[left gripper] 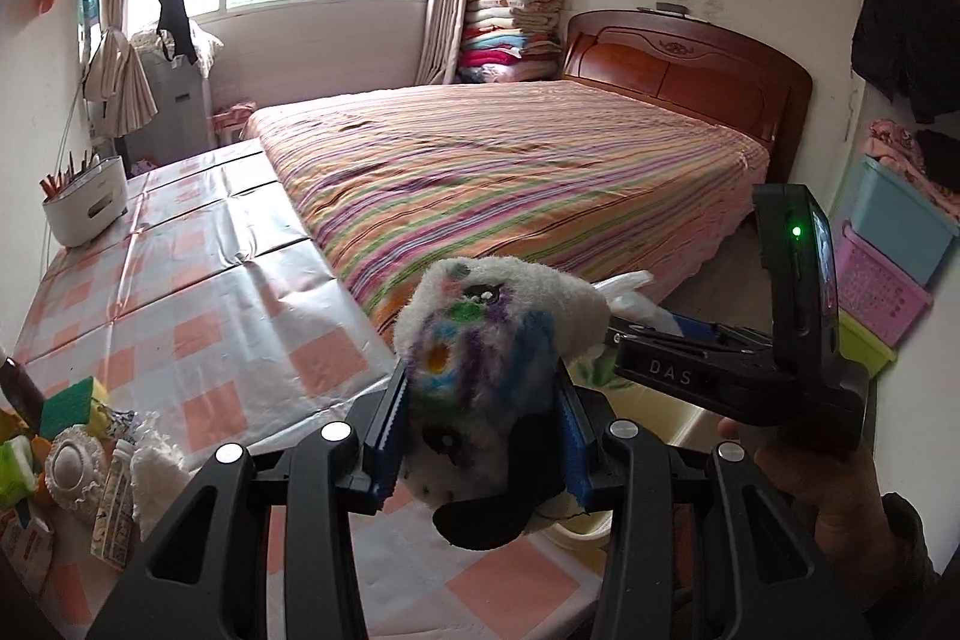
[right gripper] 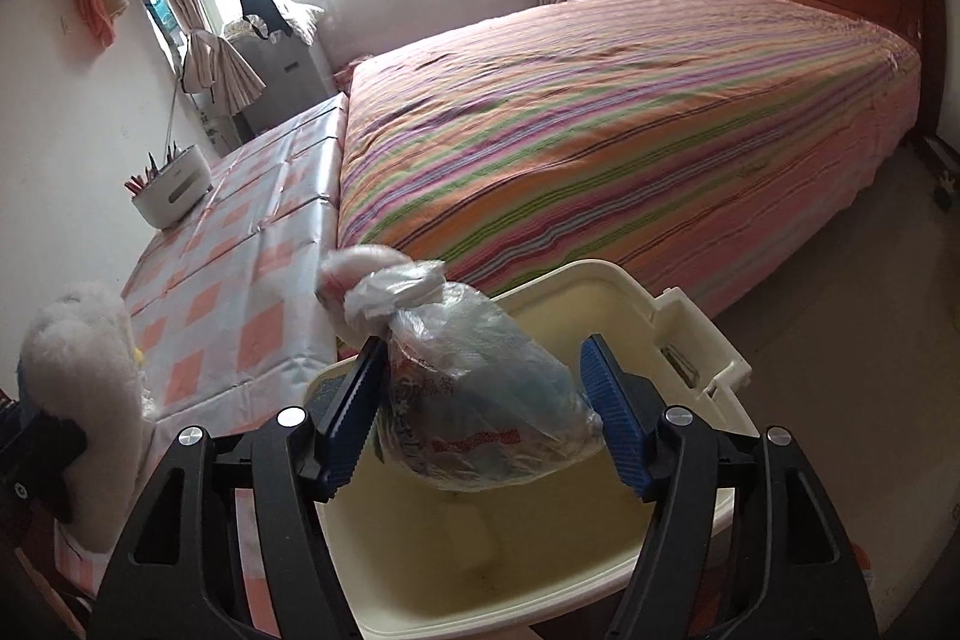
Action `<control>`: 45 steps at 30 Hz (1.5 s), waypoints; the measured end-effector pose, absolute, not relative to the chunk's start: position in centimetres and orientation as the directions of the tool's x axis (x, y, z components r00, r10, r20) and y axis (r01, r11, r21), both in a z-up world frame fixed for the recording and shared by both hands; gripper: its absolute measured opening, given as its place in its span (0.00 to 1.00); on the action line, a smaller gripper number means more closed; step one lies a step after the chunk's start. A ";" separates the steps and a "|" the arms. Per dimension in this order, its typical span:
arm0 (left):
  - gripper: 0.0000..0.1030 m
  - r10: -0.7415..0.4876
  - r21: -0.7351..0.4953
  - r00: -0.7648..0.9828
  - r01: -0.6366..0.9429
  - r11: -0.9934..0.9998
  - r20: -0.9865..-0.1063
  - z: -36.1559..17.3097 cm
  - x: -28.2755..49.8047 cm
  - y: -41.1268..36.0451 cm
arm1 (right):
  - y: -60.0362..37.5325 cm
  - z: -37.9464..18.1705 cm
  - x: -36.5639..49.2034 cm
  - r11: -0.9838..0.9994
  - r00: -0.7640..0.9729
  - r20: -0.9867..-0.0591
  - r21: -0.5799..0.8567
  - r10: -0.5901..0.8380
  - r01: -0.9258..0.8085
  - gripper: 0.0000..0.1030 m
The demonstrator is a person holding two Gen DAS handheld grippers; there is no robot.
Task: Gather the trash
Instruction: 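Drop the white bag into the bin with the right gripper while the left grasps the plush toy, then return the right gripper to the table and grasp the crumpled white tissue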
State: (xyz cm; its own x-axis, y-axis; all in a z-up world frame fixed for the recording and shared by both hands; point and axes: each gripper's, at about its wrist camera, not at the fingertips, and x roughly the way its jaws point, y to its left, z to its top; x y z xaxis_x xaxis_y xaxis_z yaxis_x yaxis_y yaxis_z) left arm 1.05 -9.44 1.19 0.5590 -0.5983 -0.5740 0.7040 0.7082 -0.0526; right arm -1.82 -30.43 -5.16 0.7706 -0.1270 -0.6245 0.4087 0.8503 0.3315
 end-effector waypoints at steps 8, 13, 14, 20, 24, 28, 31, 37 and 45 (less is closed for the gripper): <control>0.40 -0.595 -0.063 0.512 0.723 0.688 -0.619 0.1 1.4 -12.3 | -33.1 -2.4 -5.0 0.751 0.841 -0.490 0.460 -0.229 0.473 0.75; 0.40 -0.582 -0.080 0.454 0.739 0.669 -0.674 -1.9 1.8 -14.8 | -34.0 -1.1 -6.9 0.709 0.865 -0.404 0.513 -0.297 0.483 0.77; 0.40 -0.580 -0.085 0.443 0.741 0.666 -0.683 -2.3 2.0 -15.3 | -34.1 -0.9 -7.2 0.703 0.866 -0.393 0.518 -0.310 0.487 0.77; 0.47 -0.558 -0.094 0.393 0.752 0.653 -0.731 -4.3 2.5 -18.1 | -34.7 -0.7 -8.1 0.677 0.870 -0.362 0.550 -0.336 0.490 0.79; 0.53 -0.548 -0.080 0.372 0.771 0.632 -0.749 -5.2 2.5 -19.5 | -34.8 -0.7 -8.3 0.671 0.870 -0.357 0.556 -0.340 0.490 0.79; 0.65 -0.536 -0.044 0.395 0.774 0.632 -0.746 -5.4 2.1 -19.9 | -34.8 -0.6 -8.5 0.674 0.871 -0.349 0.553 -0.346 0.490 0.79; 0.65 -0.520 -0.030 0.400 0.771 0.636 -0.755 -5.3 2.1 -19.5 | -34.6 -0.5 -8.4 0.675 0.871 -0.347 0.552 -0.347 0.489 0.79; 0.65 -0.536 0.001 0.504 0.729 0.684 -0.677 -3.1 1.9 -14.2 | -33.8 -0.5 -7.7 0.690 0.878 -0.346 0.546 -0.330 0.474 0.79; 0.65 -0.452 0.078 0.684 0.594 0.801 -0.572 -0.2 3.4 -5.5 | -27.5 0.0 -2.8 0.792 0.904 -0.373 0.477 -0.211 0.381 0.80</control>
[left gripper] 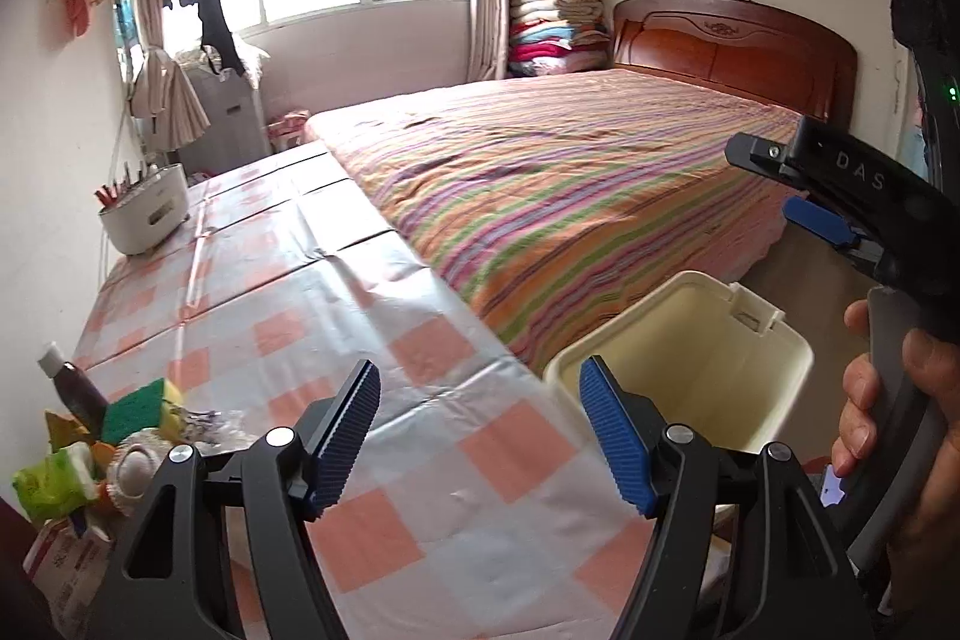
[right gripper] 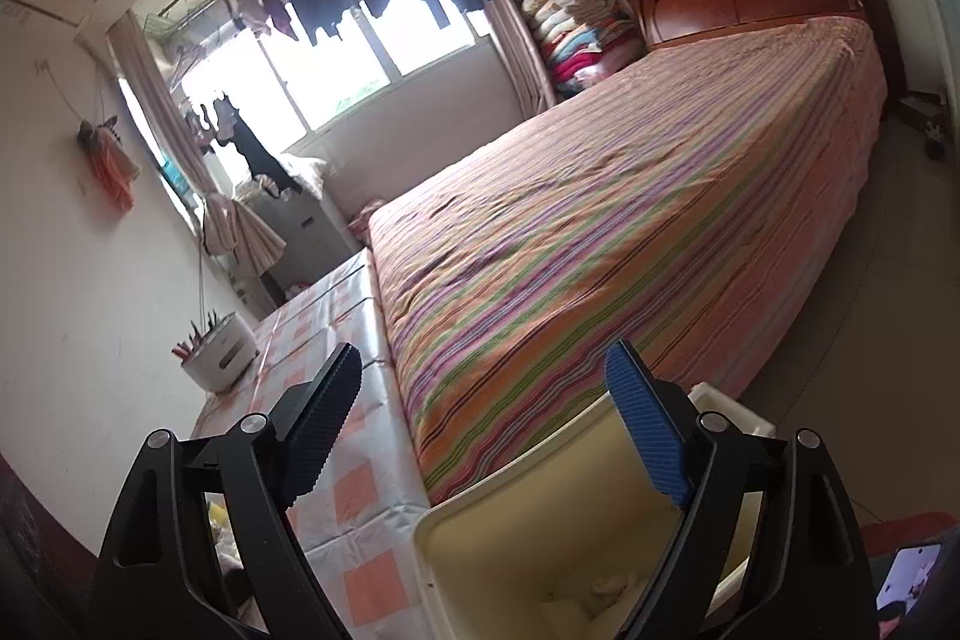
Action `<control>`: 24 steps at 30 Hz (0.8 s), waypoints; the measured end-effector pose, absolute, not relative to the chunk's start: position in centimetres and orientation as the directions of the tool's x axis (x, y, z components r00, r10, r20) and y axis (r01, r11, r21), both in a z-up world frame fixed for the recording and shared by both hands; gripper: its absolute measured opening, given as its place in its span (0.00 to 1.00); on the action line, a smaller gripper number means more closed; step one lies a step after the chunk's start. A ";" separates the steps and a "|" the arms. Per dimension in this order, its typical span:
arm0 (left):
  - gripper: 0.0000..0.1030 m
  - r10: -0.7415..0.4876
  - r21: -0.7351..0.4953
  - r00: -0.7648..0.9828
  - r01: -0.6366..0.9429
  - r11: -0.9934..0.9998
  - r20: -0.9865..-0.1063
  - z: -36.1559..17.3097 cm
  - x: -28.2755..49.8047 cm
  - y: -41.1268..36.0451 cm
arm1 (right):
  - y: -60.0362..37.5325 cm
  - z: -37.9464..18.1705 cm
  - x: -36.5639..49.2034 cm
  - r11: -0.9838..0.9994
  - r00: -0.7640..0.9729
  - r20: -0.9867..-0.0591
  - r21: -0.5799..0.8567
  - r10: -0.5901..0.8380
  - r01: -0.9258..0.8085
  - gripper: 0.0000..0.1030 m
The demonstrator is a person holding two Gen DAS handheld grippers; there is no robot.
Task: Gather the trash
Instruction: 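Return the right gripper to the table and grasp the crumpled white tissue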
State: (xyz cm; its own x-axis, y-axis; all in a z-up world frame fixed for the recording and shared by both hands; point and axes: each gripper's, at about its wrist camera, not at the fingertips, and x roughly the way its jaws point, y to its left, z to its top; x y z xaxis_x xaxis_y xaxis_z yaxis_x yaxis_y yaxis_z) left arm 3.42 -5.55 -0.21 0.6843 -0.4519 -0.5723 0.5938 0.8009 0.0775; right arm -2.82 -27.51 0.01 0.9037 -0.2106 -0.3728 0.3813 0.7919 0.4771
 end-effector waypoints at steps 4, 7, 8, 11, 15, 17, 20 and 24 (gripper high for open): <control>0.65 -0.402 0.036 0.726 0.505 0.862 -0.558 0.2 5.6 -1.4 | -23.3 -0.1 -0.2 0.850 0.907 -0.399 0.425 -0.132 0.311 0.81; 0.65 -0.364 0.005 0.741 0.444 0.896 -0.565 0.3 7.2 1.6 | -20.6 -0.5 1.7 0.876 0.899 -0.435 0.411 -0.055 0.252 0.82; 0.65 -0.353 -0.006 0.748 0.422 0.907 -0.562 0.3 7.6 2.7 | -19.8 -0.8 2.3 0.881 0.894 -0.447 0.410 -0.031 0.235 0.82; 0.65 -0.315 -0.026 0.776 0.360 0.932 -0.546 0.7 8.4 6.0 | -17.7 -1.5 3.8 0.899 0.873 -0.487 0.392 0.024 0.194 0.82; 0.65 -0.247 -0.010 0.812 0.285 0.958 -0.529 1.0 8.9 9.9 | -14.8 -2.4 5.4 0.922 0.842 -0.535 0.357 0.070 0.149 0.82; 0.65 -0.210 0.002 0.824 0.248 0.969 -0.527 0.9 9.1 11.7 | -13.3 -2.7 6.3 0.932 0.828 -0.553 0.340 0.093 0.123 0.82; 0.65 -0.185 -0.012 0.826 0.211 0.977 -0.533 0.7 9.4 14.2 | -11.0 -3.2 7.2 0.944 0.805 -0.579 0.320 0.128 0.079 0.82; 0.65 -0.164 -0.039 0.826 0.170 0.985 -0.539 0.5 9.2 17.3 | -7.5 -4.0 8.3 0.962 0.771 -0.616 0.272 0.163 0.014 0.82</control>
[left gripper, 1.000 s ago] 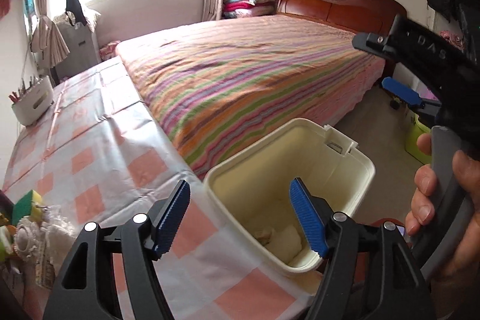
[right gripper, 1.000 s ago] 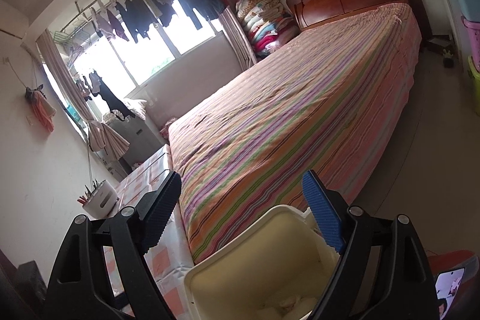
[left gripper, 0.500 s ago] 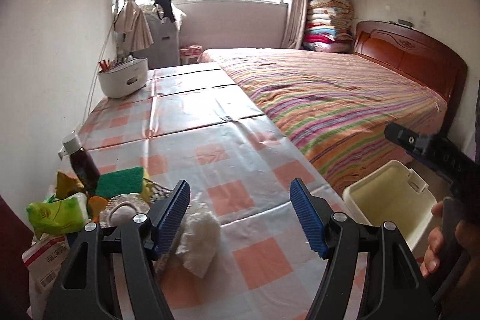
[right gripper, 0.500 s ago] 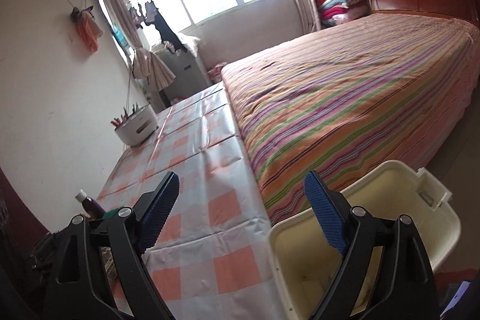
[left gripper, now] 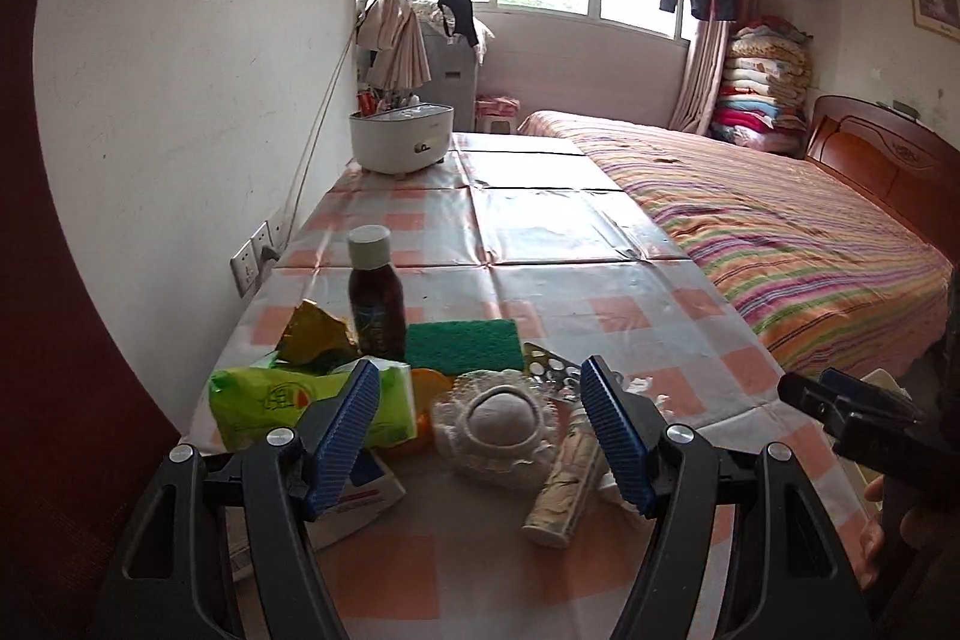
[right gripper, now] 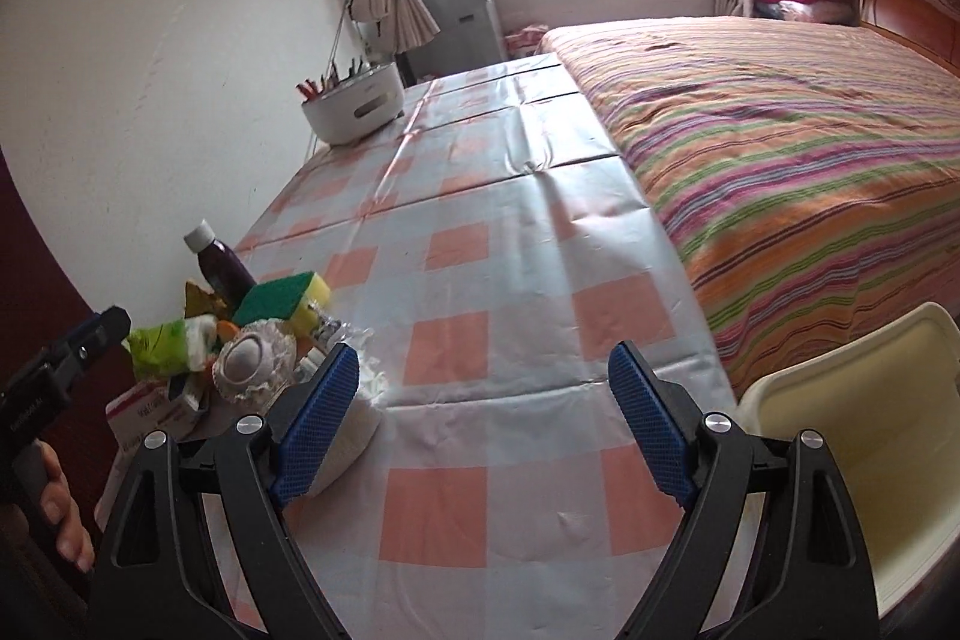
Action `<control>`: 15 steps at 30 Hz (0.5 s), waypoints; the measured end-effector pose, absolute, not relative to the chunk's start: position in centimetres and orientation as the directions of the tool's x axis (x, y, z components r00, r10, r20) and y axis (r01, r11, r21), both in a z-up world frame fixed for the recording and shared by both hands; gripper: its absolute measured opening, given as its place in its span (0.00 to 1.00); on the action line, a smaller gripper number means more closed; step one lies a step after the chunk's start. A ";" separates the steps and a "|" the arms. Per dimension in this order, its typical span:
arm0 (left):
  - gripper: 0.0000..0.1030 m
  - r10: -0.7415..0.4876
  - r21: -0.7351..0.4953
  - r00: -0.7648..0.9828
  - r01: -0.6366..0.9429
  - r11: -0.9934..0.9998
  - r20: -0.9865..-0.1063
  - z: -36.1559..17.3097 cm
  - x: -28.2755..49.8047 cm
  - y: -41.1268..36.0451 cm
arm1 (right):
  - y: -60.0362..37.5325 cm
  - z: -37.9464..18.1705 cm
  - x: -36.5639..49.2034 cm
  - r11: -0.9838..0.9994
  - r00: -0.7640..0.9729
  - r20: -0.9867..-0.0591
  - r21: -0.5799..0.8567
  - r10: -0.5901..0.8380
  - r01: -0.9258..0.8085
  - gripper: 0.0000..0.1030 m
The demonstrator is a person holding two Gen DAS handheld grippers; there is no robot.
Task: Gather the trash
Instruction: 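Return the right gripper to the table and grasp the crumpled white tissue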
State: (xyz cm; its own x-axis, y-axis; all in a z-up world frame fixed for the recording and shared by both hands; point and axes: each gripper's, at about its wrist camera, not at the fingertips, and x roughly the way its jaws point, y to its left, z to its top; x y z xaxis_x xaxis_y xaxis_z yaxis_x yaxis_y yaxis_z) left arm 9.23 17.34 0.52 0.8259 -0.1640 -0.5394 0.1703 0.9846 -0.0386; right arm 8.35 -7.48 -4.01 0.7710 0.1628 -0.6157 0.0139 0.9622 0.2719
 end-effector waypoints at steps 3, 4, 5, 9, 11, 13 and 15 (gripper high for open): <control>0.65 -0.143 -0.053 0.830 0.136 0.989 -0.540 0.4 9.1 19.3 | -5.1 -4.9 9.1 0.967 0.739 -0.644 0.253 0.196 -0.035 0.82; 0.65 -0.140 -0.062 0.830 0.127 0.990 -0.539 0.4 9.1 20.0 | -4.5 -5.1 9.4 0.968 0.731 -0.653 0.246 0.200 -0.045 0.82; 0.65 -0.139 -0.070 0.830 0.120 0.990 -0.540 0.4 9.1 20.6 | -3.9 -5.4 9.6 0.969 0.721 -0.661 0.241 0.206 -0.056 0.82; 0.65 -0.124 -0.089 0.827 0.090 0.992 -0.548 0.1 9.0 22.8 | -2.5 -6.4 10.6 0.967 0.686 -0.692 0.243 0.224 -0.072 0.82; 0.65 -0.120 -0.095 0.827 0.080 0.992 -0.550 0.0 8.9 23.5 | -2.2 -6.9 11.1 0.963 0.668 -0.705 0.260 0.240 -0.072 0.82; 0.65 -0.111 -0.092 0.823 0.072 0.993 -0.556 -0.2 8.9 24.1 | -1.9 -7.4 11.6 0.959 0.650 -0.716 0.276 0.255 -0.072 0.82; 0.65 -0.100 -0.087 0.823 0.062 0.994 -0.560 -0.4 8.8 24.7 | -1.7 -7.8 12.1 0.954 0.632 -0.727 0.291 0.268 -0.070 0.81</control>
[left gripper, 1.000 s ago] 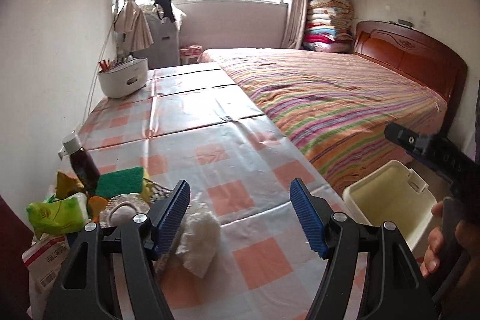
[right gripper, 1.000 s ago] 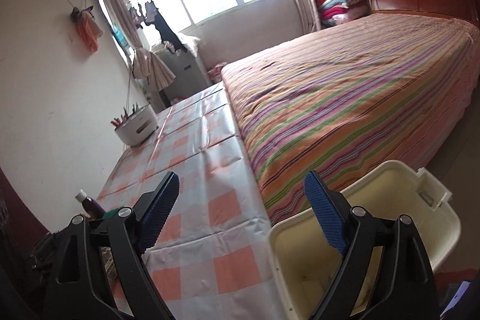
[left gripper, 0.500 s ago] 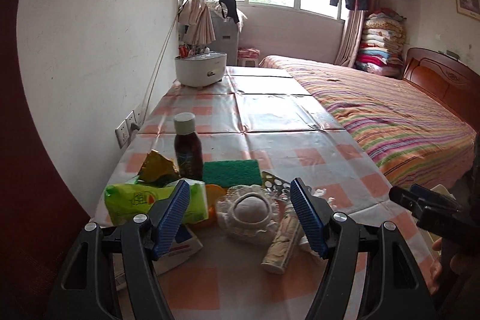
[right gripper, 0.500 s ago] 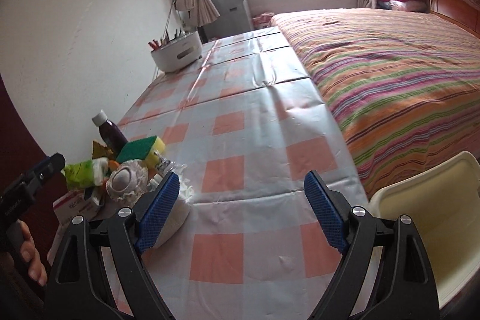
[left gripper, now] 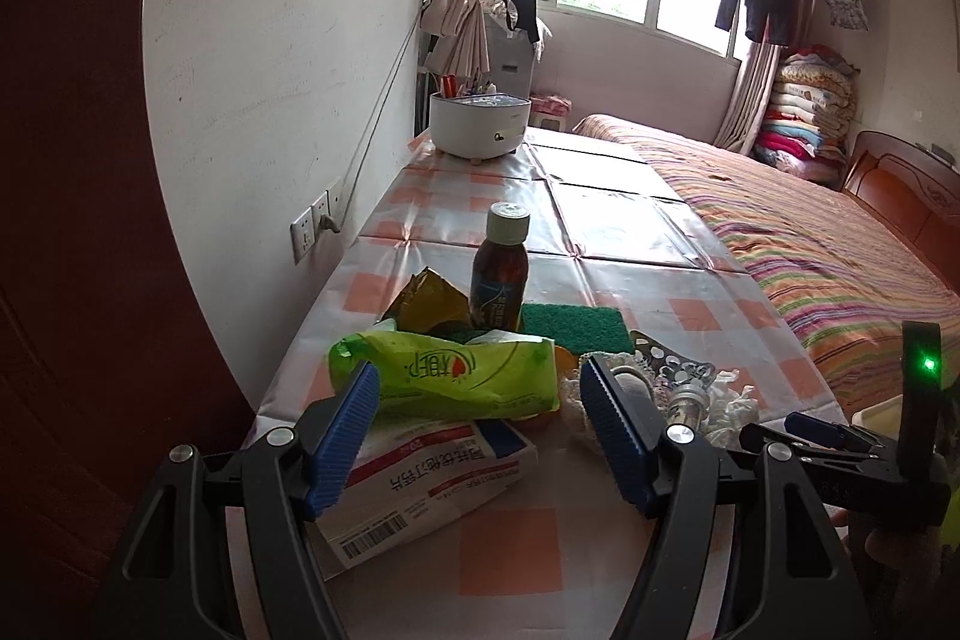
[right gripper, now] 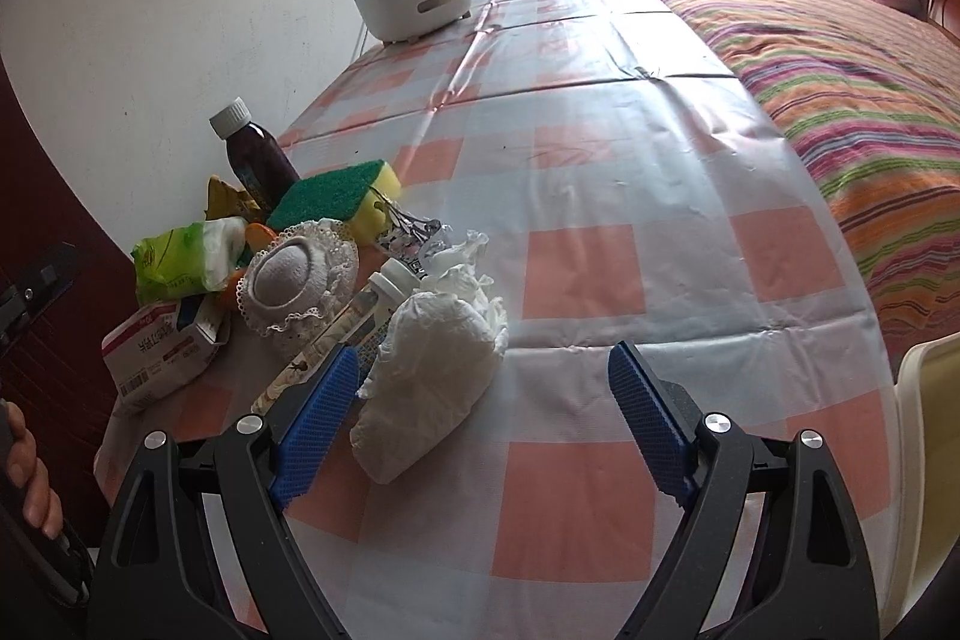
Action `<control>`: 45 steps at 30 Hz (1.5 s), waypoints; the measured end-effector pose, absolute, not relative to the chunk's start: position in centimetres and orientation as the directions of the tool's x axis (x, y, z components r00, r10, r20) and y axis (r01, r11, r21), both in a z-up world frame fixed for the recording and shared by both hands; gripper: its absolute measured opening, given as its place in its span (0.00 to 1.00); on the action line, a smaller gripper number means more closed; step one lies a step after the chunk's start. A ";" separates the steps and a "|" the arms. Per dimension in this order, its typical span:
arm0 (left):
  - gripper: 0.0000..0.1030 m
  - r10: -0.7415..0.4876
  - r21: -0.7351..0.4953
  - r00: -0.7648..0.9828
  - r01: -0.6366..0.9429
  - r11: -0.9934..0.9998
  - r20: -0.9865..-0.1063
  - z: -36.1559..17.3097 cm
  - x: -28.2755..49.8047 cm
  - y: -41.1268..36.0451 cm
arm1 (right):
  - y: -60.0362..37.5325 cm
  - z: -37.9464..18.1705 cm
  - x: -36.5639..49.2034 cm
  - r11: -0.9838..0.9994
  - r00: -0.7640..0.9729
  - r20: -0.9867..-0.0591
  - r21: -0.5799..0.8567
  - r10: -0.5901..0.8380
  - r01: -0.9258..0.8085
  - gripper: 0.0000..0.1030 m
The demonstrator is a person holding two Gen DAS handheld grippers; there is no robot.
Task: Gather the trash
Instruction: 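Return the right gripper to the table and grasp the crumpled white tissue, then grasp the green snack bag with the left gripper and lift it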
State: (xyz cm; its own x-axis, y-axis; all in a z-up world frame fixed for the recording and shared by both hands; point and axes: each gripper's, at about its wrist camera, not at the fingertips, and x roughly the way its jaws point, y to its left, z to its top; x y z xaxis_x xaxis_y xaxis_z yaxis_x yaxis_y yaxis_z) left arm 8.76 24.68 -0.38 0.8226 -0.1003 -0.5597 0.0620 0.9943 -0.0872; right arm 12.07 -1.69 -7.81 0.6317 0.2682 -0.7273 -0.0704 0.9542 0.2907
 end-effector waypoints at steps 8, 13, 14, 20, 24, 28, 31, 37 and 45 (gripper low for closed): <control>0.65 -0.081 -0.101 0.816 0.028 0.994 -0.573 -0.8 8.5 27.3 | -0.8 -9.1 13.4 0.952 0.588 -0.759 0.300 0.279 -0.065 0.68; 0.65 -0.072 -0.122 0.810 0.001 0.993 -0.583 -0.9 8.7 28.7 | -0.5 -9.2 13.5 0.950 0.579 -0.761 0.302 0.293 -0.083 0.36; 0.65 -0.075 -0.131 0.805 -0.003 0.991 -0.588 -1.0 8.7 29.0 | -0.5 -9.1 13.4 0.951 0.581 -0.760 0.299 0.290 -0.083 0.34; 0.65 -0.098 -0.162 0.788 -0.003 0.987 -0.608 -1.4 9.0 29.5 | -0.6 -8.0 12.9 0.955 0.615 -0.738 0.279 0.278 -0.096 0.25; 0.65 -0.122 -0.174 0.783 0.018 0.985 -0.609 -1.3 9.2 28.9 | -1.1 -7.3 12.4 0.953 0.639 -0.716 0.288 0.280 -0.095 0.25; 0.65 -0.168 -0.234 0.766 0.024 0.972 -0.621 -1.2 10.3 28.8 | -1.5 -7.0 12.2 0.947 0.646 -0.704 0.306 0.294 -0.098 0.25; 0.65 -0.224 -0.342 0.749 -0.003 0.940 -0.623 -1.5 11.5 29.5 | -1.5 -6.7 12.1 0.944 0.652 -0.695 0.313 0.302 -0.104 0.25; 0.65 -0.248 -0.484 0.714 -0.144 0.863 -0.655 -2.7 13.9 31.2 | -1.6 -6.5 11.9 0.941 0.653 -0.691 0.320 0.309 -0.107 0.25; 0.65 -0.245 -0.557 0.676 -0.291 0.778 -0.695 -4.4 14.9 32.7 | -1.9 -6.2 11.8 0.934 0.656 -0.681 0.338 0.325 -0.112 0.25</control>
